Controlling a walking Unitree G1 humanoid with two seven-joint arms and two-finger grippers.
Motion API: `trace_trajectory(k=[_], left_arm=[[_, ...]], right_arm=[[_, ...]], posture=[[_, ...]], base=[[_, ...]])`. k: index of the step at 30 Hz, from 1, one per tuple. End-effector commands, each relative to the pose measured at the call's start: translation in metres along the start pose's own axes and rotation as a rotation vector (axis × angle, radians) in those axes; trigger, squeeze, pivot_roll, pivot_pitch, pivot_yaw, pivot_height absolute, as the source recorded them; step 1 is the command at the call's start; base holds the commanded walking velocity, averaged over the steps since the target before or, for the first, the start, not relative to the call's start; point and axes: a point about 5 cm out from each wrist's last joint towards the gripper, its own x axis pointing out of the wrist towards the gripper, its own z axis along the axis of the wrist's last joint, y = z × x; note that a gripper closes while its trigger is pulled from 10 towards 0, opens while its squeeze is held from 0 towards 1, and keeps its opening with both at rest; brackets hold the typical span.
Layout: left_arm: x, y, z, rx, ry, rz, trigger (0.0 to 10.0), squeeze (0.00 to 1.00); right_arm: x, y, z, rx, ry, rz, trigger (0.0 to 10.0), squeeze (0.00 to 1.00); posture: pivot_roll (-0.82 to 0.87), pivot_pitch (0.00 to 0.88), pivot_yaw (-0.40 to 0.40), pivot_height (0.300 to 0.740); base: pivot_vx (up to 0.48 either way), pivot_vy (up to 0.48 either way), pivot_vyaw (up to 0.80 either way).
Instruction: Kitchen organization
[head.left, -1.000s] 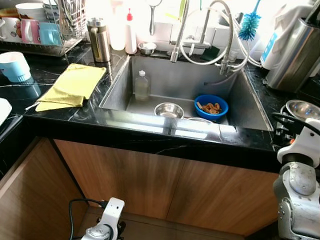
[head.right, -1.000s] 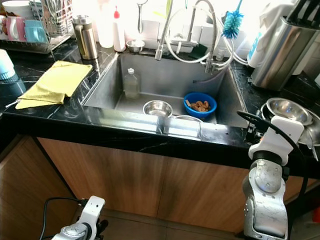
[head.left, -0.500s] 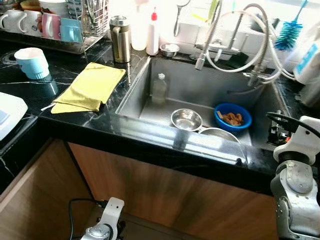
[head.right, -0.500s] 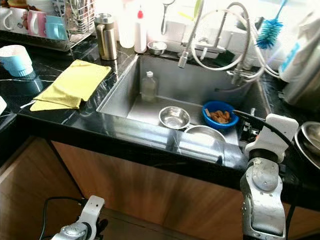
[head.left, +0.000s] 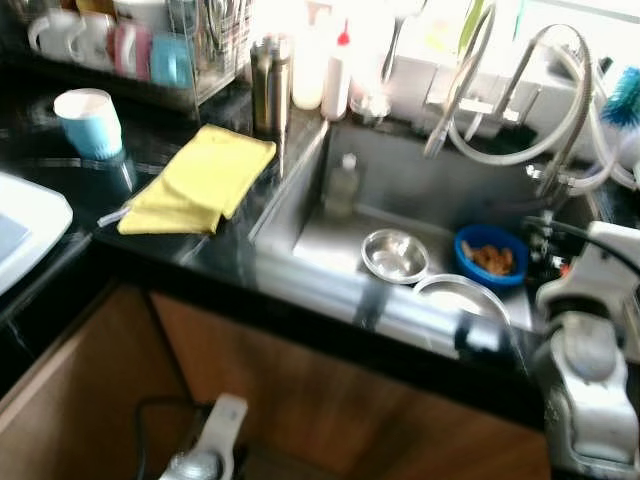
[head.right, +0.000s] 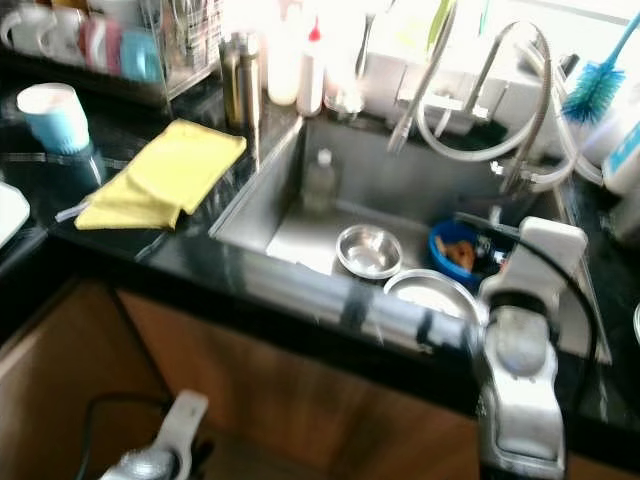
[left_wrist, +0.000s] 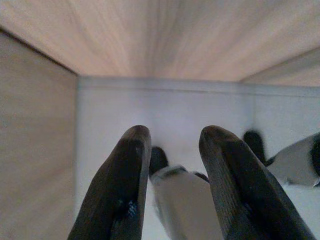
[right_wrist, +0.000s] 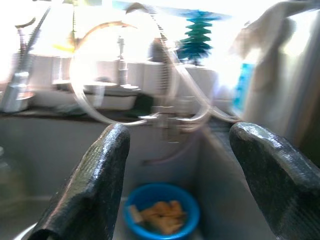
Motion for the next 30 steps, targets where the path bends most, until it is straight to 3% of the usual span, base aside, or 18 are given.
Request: trace_trajectory(k=[1,15,27,30], left_arm=[[0.002,-0.013,-0.001,-0.014,0.002,-0.036,10.0,0.0],[0.002,-0.012,-0.001,-0.018,0.001,-0.04,10.0,0.0],[0.002,-0.012,-0.001,-0.007,0.006,-0.049,10.0,0.0],[0.001,-0.012,-0.002,-0.006,0.007,-0.049,10.0,0.0]], right_arm=[[-0.001,-0.008,-0.005,-0.014,0.02,-0.031,10.0,0.0],[-0.002,-0.008,-0.006,-0.013,0.025,-0.032,10.0,0.0],[-0.041,-0.042,-0.021,-0.049,0.137,-0.327,10.0,0.0],[-0.048,-0.039,-0.02,-0.071,0.137,-0.325,10.0,0.0]], posture=[[0.16,0.068,-0.094,0.732],[0.16,0.07,-0.092,0.732],[0.14,0.078,-0.08,0.732],[0.14,0.08,-0.08,0.732]], base=[[0.0,0.0,0.0],[0.0,0.0,0.0],[0.0,0.0,0.0],[0.0,0.0,0.0]])
